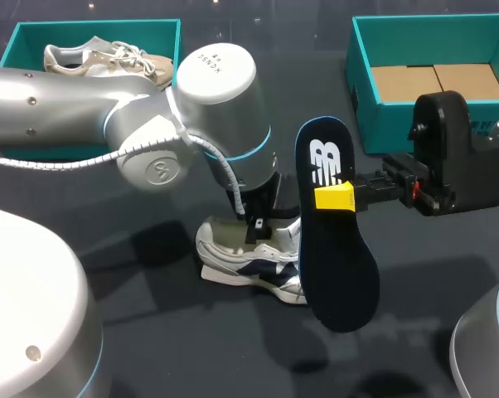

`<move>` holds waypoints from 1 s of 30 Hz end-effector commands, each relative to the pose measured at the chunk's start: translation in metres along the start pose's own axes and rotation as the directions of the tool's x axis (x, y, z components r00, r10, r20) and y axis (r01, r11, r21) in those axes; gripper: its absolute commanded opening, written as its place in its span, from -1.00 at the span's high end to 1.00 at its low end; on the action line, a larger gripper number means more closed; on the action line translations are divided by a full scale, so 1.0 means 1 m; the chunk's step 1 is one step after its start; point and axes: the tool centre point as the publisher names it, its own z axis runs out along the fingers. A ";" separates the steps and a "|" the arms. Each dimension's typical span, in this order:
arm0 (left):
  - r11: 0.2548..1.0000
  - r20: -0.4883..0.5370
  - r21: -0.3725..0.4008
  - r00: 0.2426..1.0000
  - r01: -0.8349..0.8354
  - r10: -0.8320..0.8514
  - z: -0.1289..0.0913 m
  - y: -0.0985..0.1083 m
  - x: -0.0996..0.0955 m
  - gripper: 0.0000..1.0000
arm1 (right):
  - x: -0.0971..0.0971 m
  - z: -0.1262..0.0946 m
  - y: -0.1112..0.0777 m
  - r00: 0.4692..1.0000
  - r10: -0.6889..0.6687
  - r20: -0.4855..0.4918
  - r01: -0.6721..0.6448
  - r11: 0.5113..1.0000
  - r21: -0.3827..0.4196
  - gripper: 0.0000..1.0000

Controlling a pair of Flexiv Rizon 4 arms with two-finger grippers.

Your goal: Take the shoe out of the shoebox, open the shoe tongue, remove and reinsert the insole, then place the shoe into the shoebox

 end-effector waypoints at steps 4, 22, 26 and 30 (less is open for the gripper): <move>0.996 -0.033 0.027 0.995 -0.089 0.090 -0.019 0.003 0.005 1.00 | 0.008 -0.002 -0.006 1.000 0.001 0.016 -0.001 1.000 -0.010 1.00; 0.746 -0.091 0.121 0.741 -0.655 0.665 -0.072 0.008 0.010 1.00 | 0.008 -0.002 -0.006 1.000 0.001 0.016 -0.001 1.000 -0.010 1.00; 0.746 -0.091 0.121 0.741 -0.655 0.665 -0.072 0.008 0.010 1.00 | 0.008 -0.002 -0.006 1.000 0.001 0.016 -0.001 1.000 -0.010 1.00; 0.571 -0.102 0.189 0.562 -0.799 0.821 -0.079 0.008 0.006 1.00 | 0.008 -0.002 -0.006 1.000 0.001 0.016 -0.001 1.000 -0.010 1.00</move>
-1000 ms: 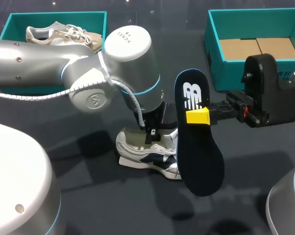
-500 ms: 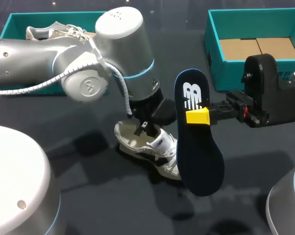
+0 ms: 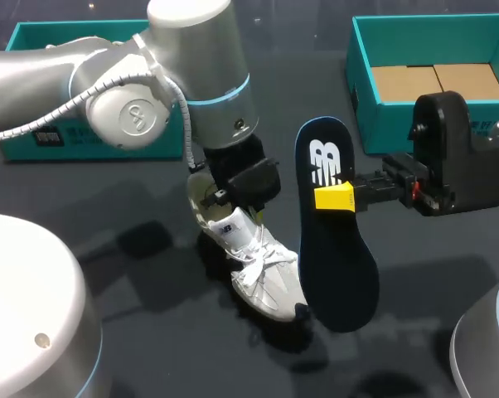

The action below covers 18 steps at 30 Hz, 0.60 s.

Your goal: Take the shoe out of the shoebox, open the shoe tongue, remove and reinsert the insole, then place the shoe into the shoebox

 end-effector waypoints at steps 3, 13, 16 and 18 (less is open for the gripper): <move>0.930 -0.065 0.044 0.928 -0.365 0.368 -0.015 0.002 -0.006 1.00 | 0.008 -0.002 -0.006 1.000 0.001 0.016 -0.001 1.000 -0.010 1.00; 0.851 -0.127 -0.002 0.844 -0.526 0.521 0.002 -0.009 -0.004 1.00 | 0.008 -0.002 -0.006 1.000 0.001 0.016 -0.001 1.000 -0.010 1.00; 0.850 -0.134 0.000 0.842 -0.527 0.523 0.009 -0.008 -0.005 1.00 | 0.008 -0.002 -0.006 1.000 0.001 0.016 -0.001 1.000 -0.010 1.00; 0.850 -0.143 0.000 0.841 -0.527 0.521 0.015 -0.007 -0.006 1.00 | 0.008 -0.002 -0.006 1.000 0.001 0.016 -0.001 1.000 -0.010 1.00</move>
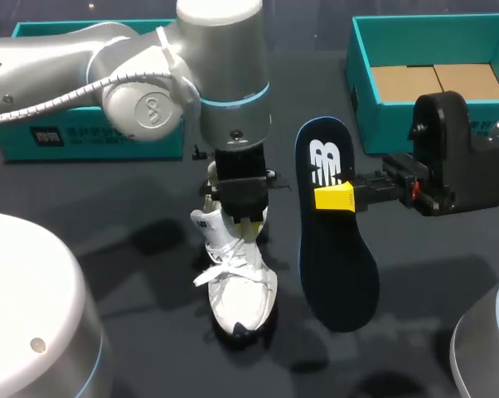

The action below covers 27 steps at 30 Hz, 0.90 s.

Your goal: Take the shoe out of the shoebox, open the shoe tongue, remove and reinsert the insole, then place the shoe into the shoebox

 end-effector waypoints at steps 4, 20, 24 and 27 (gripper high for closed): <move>1.000 -0.040 0.001 0.999 0.004 -0.004 0.017 0.004 -0.013 1.00 | 0.008 -0.002 -0.006 1.000 0.001 0.016 0.000 1.000 -0.010 1.00; 0.999 -0.088 0.016 0.996 -0.030 0.031 0.042 0.002 -0.027 1.00 | 0.008 -0.002 -0.006 1.000 0.001 0.016 0.000 1.000 -0.010 1.00; 1.000 -0.104 0.012 0.994 -0.020 0.021 0.048 0.002 -0.031 1.00 | 0.008 -0.002 -0.006 1.000 0.001 0.016 0.000 1.000 -0.010 1.00; 1.000 -0.114 0.013 0.993 -0.010 0.011 0.053 0.004 -0.034 1.00 | 0.008 -0.002 -0.006 1.000 0.001 0.016 0.000 1.000 -0.010 1.00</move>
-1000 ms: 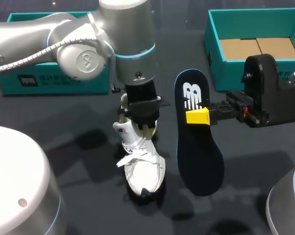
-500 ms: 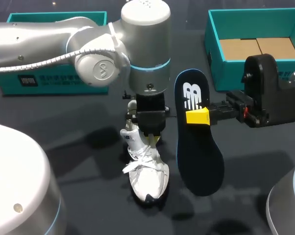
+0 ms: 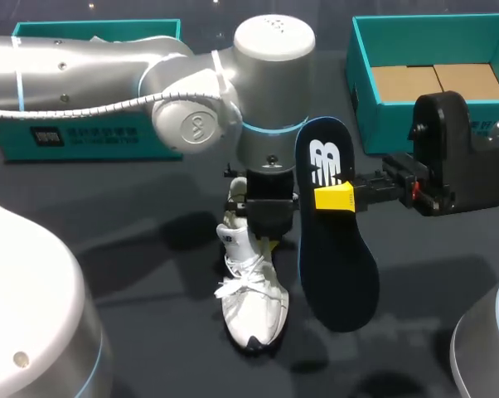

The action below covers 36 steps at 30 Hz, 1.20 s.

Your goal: Take the shoe out of the shoebox, open the shoe tongue, remove and reinsert the insole, then place the shoe into the shoebox

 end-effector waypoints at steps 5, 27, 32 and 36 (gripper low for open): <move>1.000 -0.026 0.004 0.999 0.019 -0.019 0.011 0.006 -0.014 1.00 | 0.008 -0.002 -0.006 1.000 0.001 0.016 0.000 1.000 -0.010 1.00; 1.000 0.455 -0.029 0.890 -0.005 0.018 -0.111 0.009 0.006 -1.00 | 0.008 -0.002 -0.006 1.000 0.001 0.016 0.000 1.000 -0.010 1.00; 0.999 0.509 -0.019 0.860 -0.027 0.033 -0.122 0.009 0.007 -1.00 | 0.008 -0.002 -0.006 1.000 0.001 0.016 0.000 1.000 -0.010 1.00; 0.999 0.509 -0.019 0.860 -0.027 0.033 -0.122 0.009 0.007 -1.00 | 0.008 -0.002 -0.006 1.000 0.001 0.016 0.000 1.000 -0.010 1.00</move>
